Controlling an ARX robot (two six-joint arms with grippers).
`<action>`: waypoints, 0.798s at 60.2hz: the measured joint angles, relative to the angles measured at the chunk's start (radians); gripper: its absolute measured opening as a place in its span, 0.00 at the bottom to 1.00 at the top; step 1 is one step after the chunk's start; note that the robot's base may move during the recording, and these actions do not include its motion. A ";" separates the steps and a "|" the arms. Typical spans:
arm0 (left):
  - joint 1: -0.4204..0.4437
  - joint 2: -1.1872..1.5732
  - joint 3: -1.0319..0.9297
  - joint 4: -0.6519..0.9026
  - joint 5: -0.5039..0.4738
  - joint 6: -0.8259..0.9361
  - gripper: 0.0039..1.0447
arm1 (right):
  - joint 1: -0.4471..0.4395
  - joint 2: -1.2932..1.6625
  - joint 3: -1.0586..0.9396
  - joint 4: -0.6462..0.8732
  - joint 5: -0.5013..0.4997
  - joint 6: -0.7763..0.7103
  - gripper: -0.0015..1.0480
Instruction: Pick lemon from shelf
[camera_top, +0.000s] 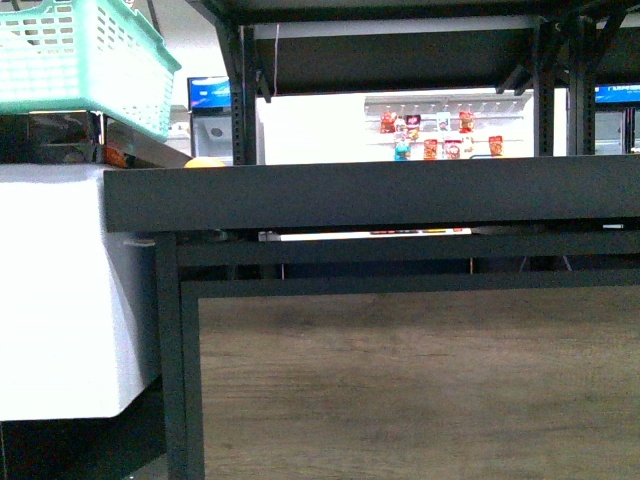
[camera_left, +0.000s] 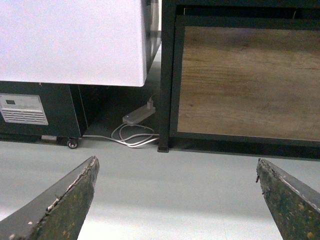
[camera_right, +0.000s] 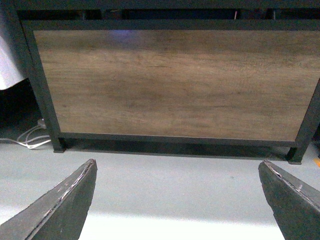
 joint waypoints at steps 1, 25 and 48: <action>0.000 0.000 0.000 0.000 0.000 0.000 0.92 | 0.000 0.000 0.000 0.000 0.000 0.000 0.93; 0.000 0.000 0.000 0.000 0.000 0.000 0.92 | 0.000 0.000 0.000 0.000 0.000 0.000 0.93; 0.000 0.000 0.000 0.000 0.000 0.000 0.92 | 0.000 0.000 0.000 0.000 0.000 0.000 0.93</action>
